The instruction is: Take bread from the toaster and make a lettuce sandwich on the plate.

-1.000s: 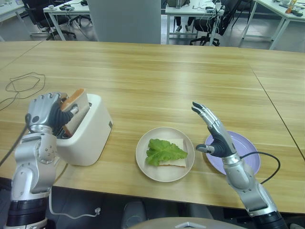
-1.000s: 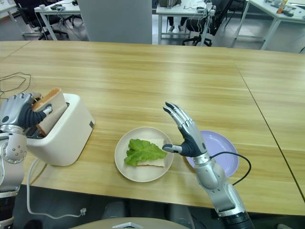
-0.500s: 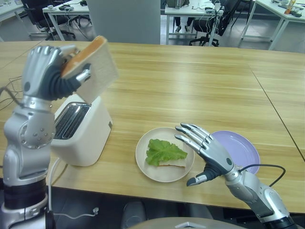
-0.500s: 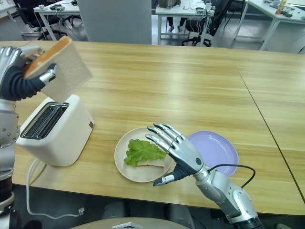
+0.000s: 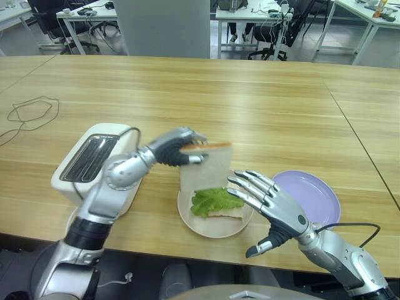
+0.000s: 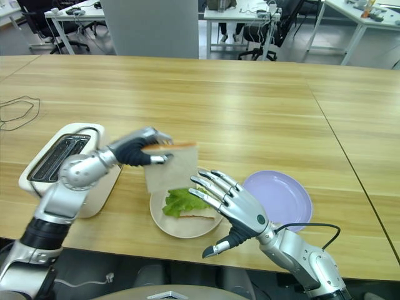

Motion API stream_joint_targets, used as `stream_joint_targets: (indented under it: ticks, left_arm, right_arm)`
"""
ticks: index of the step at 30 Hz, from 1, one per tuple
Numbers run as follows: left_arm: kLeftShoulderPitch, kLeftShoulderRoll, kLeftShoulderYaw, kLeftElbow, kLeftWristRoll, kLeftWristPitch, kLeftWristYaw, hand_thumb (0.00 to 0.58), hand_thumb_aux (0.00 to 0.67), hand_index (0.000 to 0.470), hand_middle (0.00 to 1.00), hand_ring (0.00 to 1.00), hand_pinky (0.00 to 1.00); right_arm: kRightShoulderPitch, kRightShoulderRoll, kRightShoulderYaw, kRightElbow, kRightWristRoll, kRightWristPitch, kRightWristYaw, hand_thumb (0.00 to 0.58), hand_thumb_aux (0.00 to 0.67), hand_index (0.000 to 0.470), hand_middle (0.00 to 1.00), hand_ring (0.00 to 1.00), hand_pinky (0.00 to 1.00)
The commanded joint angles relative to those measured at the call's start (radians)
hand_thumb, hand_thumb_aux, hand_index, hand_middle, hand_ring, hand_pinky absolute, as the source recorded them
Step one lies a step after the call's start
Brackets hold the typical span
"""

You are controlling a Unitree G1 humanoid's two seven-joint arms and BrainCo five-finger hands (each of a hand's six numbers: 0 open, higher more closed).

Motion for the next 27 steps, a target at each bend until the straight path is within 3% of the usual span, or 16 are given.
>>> stream_joint_targets:
  ticks: [1,9,16,23,24,25,26,27]
  left_arm:
    - [-0.049,-0.049,-0.072,0.131,-0.016,-0.075,-0.061,0.580,0.670,0.460,1.00,1.00,1.00]
    - [-0.156,-0.177,-0.141,0.485,-0.012,-0.200,-0.109,0.580,0.670,0.460,1.00,1.00,1.00]
    - [-0.241,-0.242,-0.139,0.778,0.041,-0.301,-0.034,0.580,0.670,0.460,1.00,1.00,1.00]
    - [-0.299,-0.254,-0.160,0.940,0.155,-0.389,0.108,0.580,0.670,0.460,1.00,1.00,1.00]
    - [-0.307,-0.251,-0.164,0.950,0.182,-0.402,0.146,0.580,0.670,0.460,0.87,0.87,0.87]
    - [-0.314,-0.248,-0.170,0.958,0.206,-0.414,0.176,0.580,0.670,0.460,0.87,0.87,0.87]
    - [-0.319,-0.241,-0.178,0.960,0.240,-0.426,0.216,0.580,0.670,0.460,0.60,0.60,0.60]
    - [-0.325,-0.236,-0.187,0.962,0.274,-0.439,0.256,0.000,0.000,0.000,0.00,0.00,0.00]
  right_arm:
    - [-0.003,-0.021,0.032,-0.004,0.010,-0.016,0.057,0.000,0.000,0.000,0.00,0.00,0.00]
    - [-0.014,-0.030,0.108,0.082,0.052,0.009,0.191,0.000,0.000,0.000,0.00,0.00,0.00]
    - [-0.040,-0.024,0.167,0.199,0.049,0.091,0.304,0.000,0.000,0.000,0.00,0.00,0.00]
    - [-0.063,-0.013,0.180,0.226,0.054,0.139,0.327,0.000,0.000,0.000,0.00,0.00,0.00]
    - [-0.065,-0.011,0.182,0.229,0.054,0.144,0.329,0.000,0.000,0.000,0.00,0.00,0.00]
    - [-0.067,-0.008,0.182,0.233,0.058,0.150,0.330,0.000,0.000,0.000,0.00,0.00,0.00]
    - [-0.069,-0.006,0.182,0.235,0.061,0.156,0.333,0.000,0.000,0.000,0.00,0.00,0.00]
    - [-0.071,-0.006,0.183,0.236,0.060,0.162,0.333,0.000,0.000,0.000,0.00,0.00,0.00]
